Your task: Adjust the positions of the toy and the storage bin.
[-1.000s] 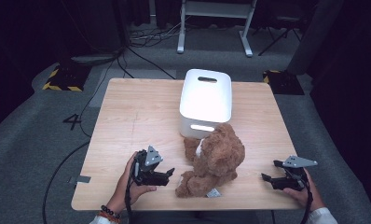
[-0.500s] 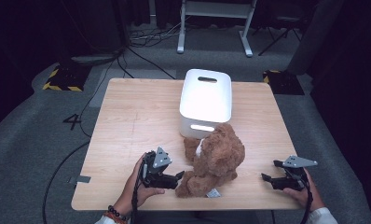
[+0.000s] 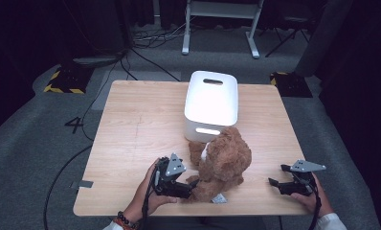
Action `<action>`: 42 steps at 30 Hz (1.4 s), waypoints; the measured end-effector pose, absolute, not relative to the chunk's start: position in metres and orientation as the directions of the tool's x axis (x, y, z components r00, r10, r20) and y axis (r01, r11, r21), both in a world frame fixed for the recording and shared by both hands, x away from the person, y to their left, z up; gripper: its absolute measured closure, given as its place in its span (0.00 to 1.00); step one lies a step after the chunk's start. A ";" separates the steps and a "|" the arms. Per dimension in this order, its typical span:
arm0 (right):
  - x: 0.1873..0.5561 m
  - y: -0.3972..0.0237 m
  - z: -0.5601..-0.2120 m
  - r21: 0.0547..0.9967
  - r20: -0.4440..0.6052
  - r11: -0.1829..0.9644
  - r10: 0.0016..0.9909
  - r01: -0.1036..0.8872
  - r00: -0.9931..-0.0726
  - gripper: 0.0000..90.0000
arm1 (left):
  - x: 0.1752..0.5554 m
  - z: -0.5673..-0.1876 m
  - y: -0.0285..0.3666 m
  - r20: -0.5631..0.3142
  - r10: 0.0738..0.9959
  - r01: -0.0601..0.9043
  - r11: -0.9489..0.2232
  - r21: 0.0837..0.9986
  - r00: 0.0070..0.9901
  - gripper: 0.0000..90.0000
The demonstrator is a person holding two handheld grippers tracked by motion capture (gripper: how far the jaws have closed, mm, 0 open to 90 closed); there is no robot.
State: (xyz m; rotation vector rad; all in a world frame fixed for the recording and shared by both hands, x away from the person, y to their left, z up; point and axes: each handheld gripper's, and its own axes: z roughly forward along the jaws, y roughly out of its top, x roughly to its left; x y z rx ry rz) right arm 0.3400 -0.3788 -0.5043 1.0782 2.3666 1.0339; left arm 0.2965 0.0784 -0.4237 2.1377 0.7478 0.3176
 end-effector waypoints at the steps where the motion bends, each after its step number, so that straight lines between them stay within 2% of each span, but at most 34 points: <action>1: 0.340 -0.379 -0.504 0.736 -0.008 0.447 0.757 0.508 -0.653 0.18 | 0.295 -0.423 0.076 -0.030 0.608 0.398 -0.482 0.781 0.794 0.18; 20: 0.340 -0.379 -0.504 0.736 -0.008 0.447 0.756 0.508 -0.654 0.18 | 0.288 -0.416 0.051 -0.060 0.551 0.371 -0.473 0.799 0.832 0.18; 34: 0.340 -0.379 -0.504 0.736 -0.008 0.447 0.757 0.509 -0.653 0.18 | 0.280 -0.430 0.027 -0.059 0.536 0.378 -0.509 0.773 0.842 0.18; 42: 0.340 -0.379 -0.504 0.736 -0.009 0.447 0.757 0.508 -0.654 0.18 | 0.286 -0.446 0.018 -0.052 0.563 0.407 -0.526 0.747 0.825 0.17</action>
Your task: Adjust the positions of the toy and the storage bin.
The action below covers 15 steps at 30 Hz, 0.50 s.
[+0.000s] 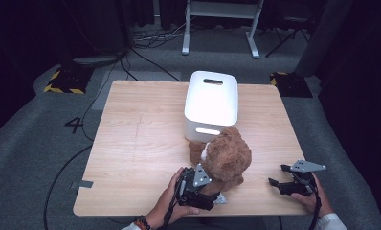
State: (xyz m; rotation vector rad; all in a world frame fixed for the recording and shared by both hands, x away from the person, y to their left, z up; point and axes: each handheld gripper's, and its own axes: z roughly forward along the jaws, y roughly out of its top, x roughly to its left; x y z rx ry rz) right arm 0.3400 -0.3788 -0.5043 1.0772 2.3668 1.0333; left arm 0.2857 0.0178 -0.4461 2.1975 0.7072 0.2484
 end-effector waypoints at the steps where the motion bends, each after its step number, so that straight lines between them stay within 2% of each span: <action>1: 0.340 -0.379 -0.504 0.736 -0.008 0.447 0.757 0.508 -0.653 0.18 | 0.287 -0.448 0.017 -0.052 0.566 0.410 -0.527 0.744 0.823 0.17; 5: 0.340 -0.379 -0.504 0.736 -0.008 0.447 0.757 0.508 -0.654 0.18 | 0.293 -0.457 0.014 -0.057 0.580 0.429 -0.530 0.731 0.813 0.15; 8: 0.340 -0.379 -0.504 0.736 -0.008 0.446 0.757 0.509 -0.653 0.18 | 0.293 -0.461 0.013 -0.016 0.579 0.399 -0.541 0.740 0.815 0.15; 10: 0.340 -0.379 -0.504 0.736 -0.008 0.447 0.757 0.508 -0.654 0.18 | 0.294 -0.463 0.013 -0.018 0.581 0.399 -0.535 0.744 0.813 0.19; 11: 0.340 -0.379 -0.504 0.736 -0.008 0.447 0.757 0.509 -0.654 0.18 | 0.295 -0.464 0.014 -0.013 0.585 0.398 -0.535 0.745 0.811 0.24; 13: 0.340 -0.379 -0.504 0.736 -0.009 0.448 0.756 0.508 -0.654 0.18 | 0.297 -0.466 0.015 -0.014 0.588 0.402 -0.535 0.743 0.809 0.26; 15: 0.340 -0.379 -0.504 0.736 -0.008 0.447 0.757 0.508 -0.654 0.18 | 0.299 -0.468 0.016 -0.015 0.587 0.405 -0.539 0.739 0.809 0.33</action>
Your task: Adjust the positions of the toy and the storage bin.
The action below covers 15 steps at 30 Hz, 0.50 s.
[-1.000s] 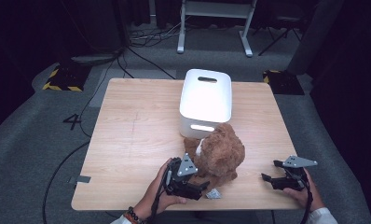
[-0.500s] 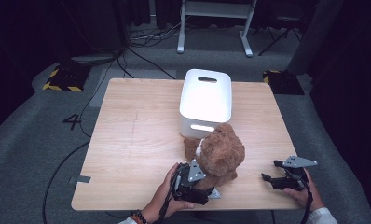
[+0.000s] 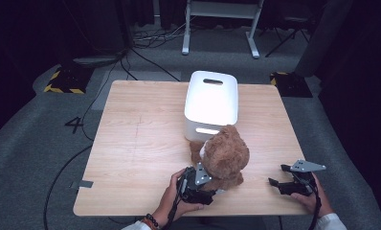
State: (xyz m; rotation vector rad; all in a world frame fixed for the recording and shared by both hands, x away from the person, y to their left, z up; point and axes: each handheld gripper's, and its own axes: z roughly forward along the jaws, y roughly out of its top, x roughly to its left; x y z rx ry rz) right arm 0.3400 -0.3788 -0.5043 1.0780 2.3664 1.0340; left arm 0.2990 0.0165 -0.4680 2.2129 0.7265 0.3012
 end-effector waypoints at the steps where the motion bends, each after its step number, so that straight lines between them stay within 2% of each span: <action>1: 0.340 -0.379 -0.504 0.736 -0.008 0.447 0.757 0.508 -0.653 0.18 | 0.300 -0.469 0.017 -0.019 0.589 0.412 -0.540 0.734 0.808 0.36; 6: 0.340 -0.379 -0.504 0.736 -0.008 0.447 0.757 0.508 -0.654 0.18 | 0.302 -0.474 0.017 0.012 0.573 0.395 -0.580 0.713 0.819 0.53; 9: 0.340 -0.379 -0.504 0.736 -0.008 0.447 0.757 0.508 -0.653 0.18 | 0.301 -0.474 0.015 0.043 0.570 0.380 -0.600 0.704 0.820 0.57; 15: 0.340 -0.379 -0.504 0.736 -0.008 0.447 0.757 0.508 -0.654 0.18 | 0.301 -0.475 0.018 0.051 0.571 0.384 -0.613 0.690 0.819 0.62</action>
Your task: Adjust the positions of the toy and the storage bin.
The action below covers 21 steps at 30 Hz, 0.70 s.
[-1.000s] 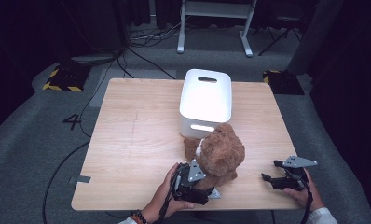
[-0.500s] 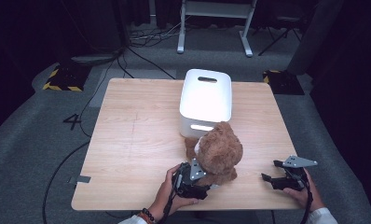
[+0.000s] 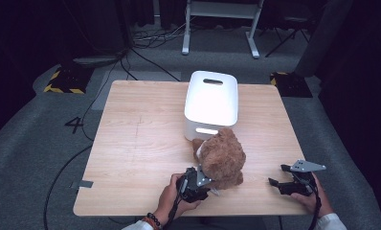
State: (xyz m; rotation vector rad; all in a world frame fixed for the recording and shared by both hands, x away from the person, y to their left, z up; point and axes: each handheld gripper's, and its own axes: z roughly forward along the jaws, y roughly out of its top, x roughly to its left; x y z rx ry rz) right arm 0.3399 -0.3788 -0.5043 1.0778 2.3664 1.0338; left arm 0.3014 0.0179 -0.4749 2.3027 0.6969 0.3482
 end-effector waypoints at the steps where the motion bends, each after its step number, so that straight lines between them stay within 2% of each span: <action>1: 0.340 -0.379 -0.504 0.736 -0.008 0.447 0.757 0.508 -0.654 0.18 | 0.302 -0.475 0.019 0.042 0.573 0.389 -0.607 0.693 0.818 0.62; 10: 0.340 -0.379 -0.504 0.736 -0.008 0.447 0.757 0.509 -0.653 0.18 | 0.305 -0.474 0.032 0.050 0.557 0.381 -0.628 0.679 0.829 0.66; 21: 0.340 -0.379 -0.504 0.736 -0.008 0.447 0.757 0.509 -0.653 0.18 | 0.303 -0.475 0.078 0.030 0.626 0.441 -0.581 0.685 0.779 0.67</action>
